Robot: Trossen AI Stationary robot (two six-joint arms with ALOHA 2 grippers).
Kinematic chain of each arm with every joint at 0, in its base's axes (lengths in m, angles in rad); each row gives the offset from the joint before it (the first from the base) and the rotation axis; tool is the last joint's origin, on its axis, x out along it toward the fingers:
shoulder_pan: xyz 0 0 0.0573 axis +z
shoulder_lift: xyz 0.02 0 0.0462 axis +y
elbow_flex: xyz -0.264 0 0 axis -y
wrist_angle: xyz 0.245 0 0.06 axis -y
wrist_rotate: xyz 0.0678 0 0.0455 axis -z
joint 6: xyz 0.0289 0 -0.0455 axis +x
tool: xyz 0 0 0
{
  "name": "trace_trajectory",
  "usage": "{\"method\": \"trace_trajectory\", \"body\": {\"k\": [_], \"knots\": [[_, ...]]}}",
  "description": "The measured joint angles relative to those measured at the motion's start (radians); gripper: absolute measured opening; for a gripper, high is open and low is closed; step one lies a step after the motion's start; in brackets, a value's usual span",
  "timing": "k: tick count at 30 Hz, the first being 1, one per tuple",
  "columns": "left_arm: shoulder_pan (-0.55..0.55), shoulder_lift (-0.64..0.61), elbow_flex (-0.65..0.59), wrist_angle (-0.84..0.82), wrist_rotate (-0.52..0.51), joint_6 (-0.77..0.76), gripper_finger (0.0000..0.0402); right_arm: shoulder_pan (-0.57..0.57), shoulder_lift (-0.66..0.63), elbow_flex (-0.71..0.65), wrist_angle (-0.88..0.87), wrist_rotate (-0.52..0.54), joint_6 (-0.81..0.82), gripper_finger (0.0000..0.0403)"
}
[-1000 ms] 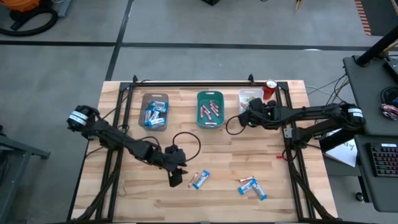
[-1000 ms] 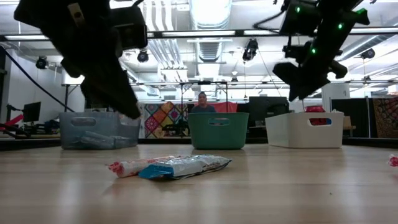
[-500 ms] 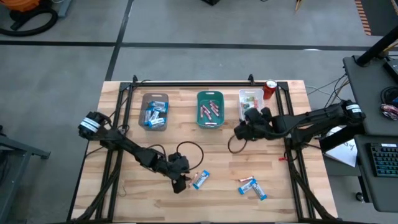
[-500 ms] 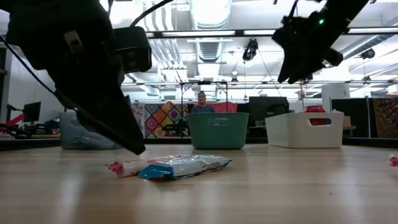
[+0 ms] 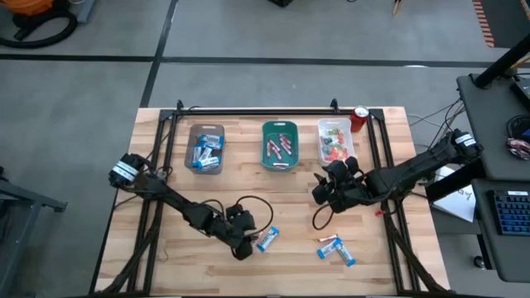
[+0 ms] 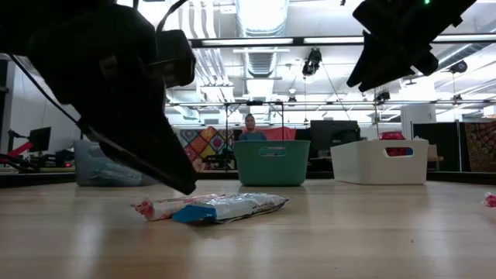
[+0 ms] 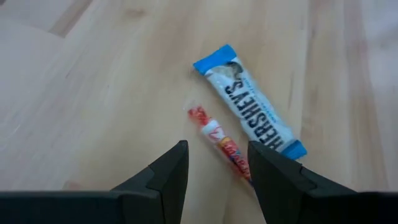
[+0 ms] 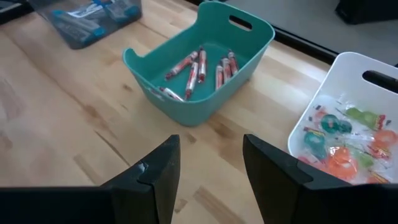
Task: Sort candy
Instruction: Put the red candy into the blue bin
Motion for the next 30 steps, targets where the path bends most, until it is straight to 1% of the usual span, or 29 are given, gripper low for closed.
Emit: {"method": "trace_trajectory", "body": {"k": [9,15,17,21,23,26,30], "knots": [[-0.005,0.005,0.0,0.041,-0.001,-0.018,0.0149,0.004,0.054,0.0,0.021,0.001,0.011,0.0164],[-0.017,0.063,0.0,0.096,-0.011,-0.04,0.0149,0.004,0.093,0.0,0.032,0.0,0.011,0.0164],[-0.021,0.086,0.0,0.128,-0.023,-0.05,0.0149,0.004,0.102,0.0,0.036,0.0,0.011,0.0163],[-0.033,0.112,0.003,0.138,-0.077,-0.078,0.0145,0.004,0.105,0.0,0.037,0.0,0.008,0.0158],[-0.037,0.116,0.003,0.136,-0.103,-0.088,0.0136,0.004,0.105,0.0,0.037,-0.003,0.007,0.0156],[-0.044,0.116,0.003,0.121,-0.134,-0.092,0.011,0.004,0.105,0.0,0.039,-0.005,0.008,0.0152],[-0.044,0.116,0.003,0.106,-0.148,-0.086,0.0056,0.004,0.105,0.0,0.043,-0.007,0.008,0.0148]]}}
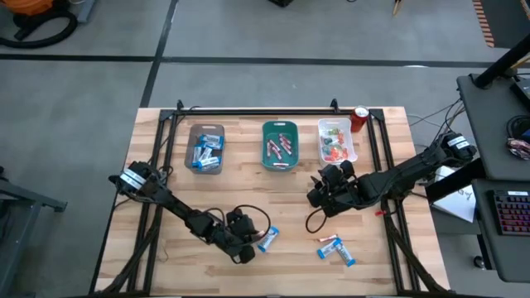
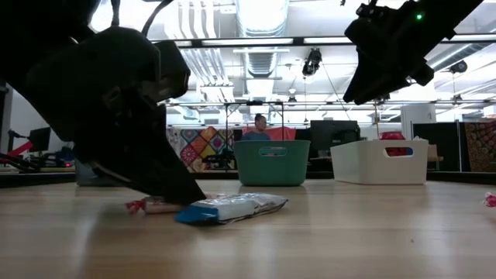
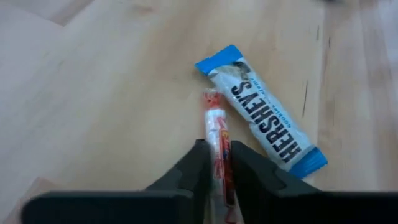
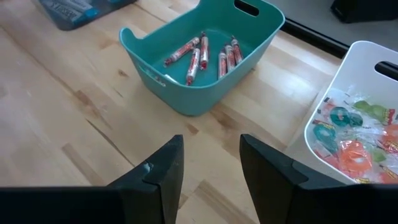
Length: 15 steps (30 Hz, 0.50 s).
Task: Sort candy
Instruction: Put the red candy into the blue bin
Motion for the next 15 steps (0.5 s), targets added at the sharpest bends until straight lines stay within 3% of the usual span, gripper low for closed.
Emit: {"method": "trace_trajectory", "body": {"k": [4,15], "knots": [[0.0,-0.001,0.0,-0.007,-0.004,0.004,0.0012,0.0,0.0,0.0,0.0,0.0,0.0,0.015],[0.011,-0.072,-0.007,-0.102,-0.012,0.106,0.0007,0.0,0.0,0.0,0.001,0.0,-0.01,0.0143]]}}
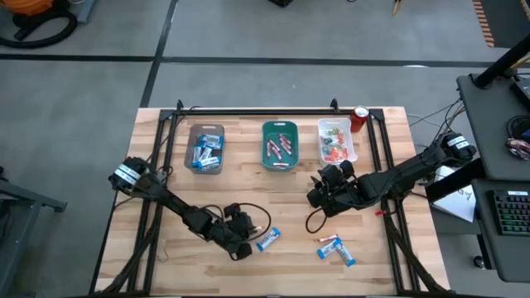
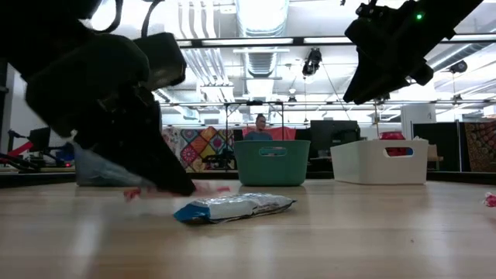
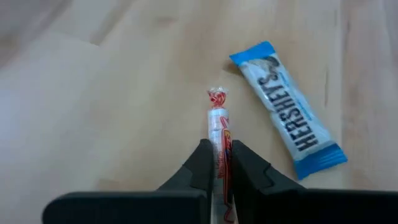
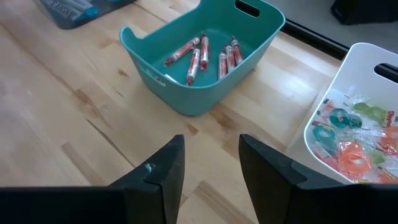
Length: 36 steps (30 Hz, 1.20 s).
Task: Sort candy
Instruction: Put the red candy into the blue bin
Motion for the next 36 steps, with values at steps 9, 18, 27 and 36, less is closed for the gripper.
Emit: {"method": "trace_trajectory", "body": {"k": [9,18,27,36], "knots": [[0.029,-0.097,0.0,-0.083,-0.02,0.103,0.0006,0.0,0.0,0.0,0.007,0.007,0.0,0.0146],[0.089,-0.179,0.0,-0.091,-0.023,0.256,0.0008,0.0,0.0,0.0,0.012,0.007,0.0,0.0146],[0.292,-0.288,0.002,0.05,-0.006,0.589,0.0009,0.0,0.0,0.0,0.015,0.008,0.0,0.0146],[0.622,-0.275,0.003,0.259,0.227,0.676,0.0009,0.0,0.0,0.0,0.027,0.008,0.0,0.0146]]}}
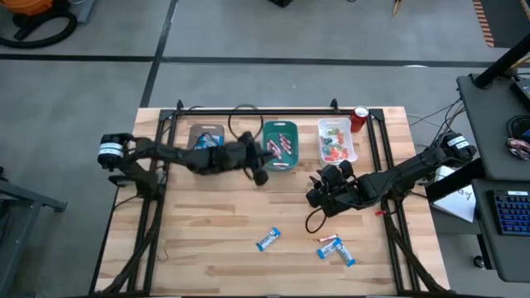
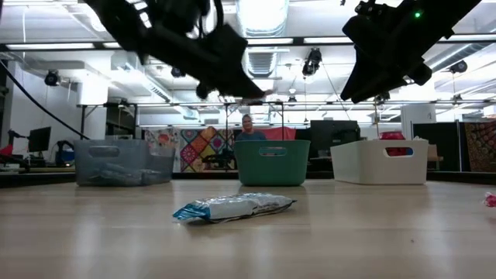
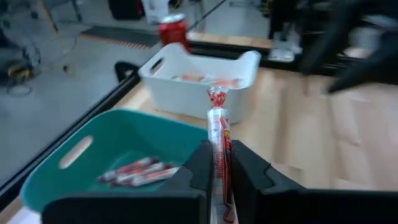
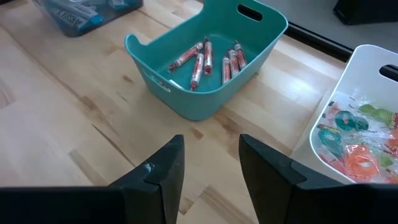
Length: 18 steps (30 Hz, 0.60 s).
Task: Sort candy
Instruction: Put the red candy into the blue bin
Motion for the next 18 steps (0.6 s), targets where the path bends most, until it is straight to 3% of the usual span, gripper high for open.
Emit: {"method": "trace_trajectory", "body": {"k": [4,11,18], "knots": [[0.088,0.044,0.014,0.027,0.09,-0.039,0.001,0.0,0.0,0.0,0.004,0.001,0.0,0.0146],[0.142,0.14,0.079,0.02,0.092,-0.038,0.0013,0.0,0.0,0.0,0.008,0.004,-0.012,0.0146],[0.16,0.176,0.138,-0.092,0.092,-0.037,0.0078,0.0,0.0,0.0,0.01,0.002,-0.014,0.0146]]}}
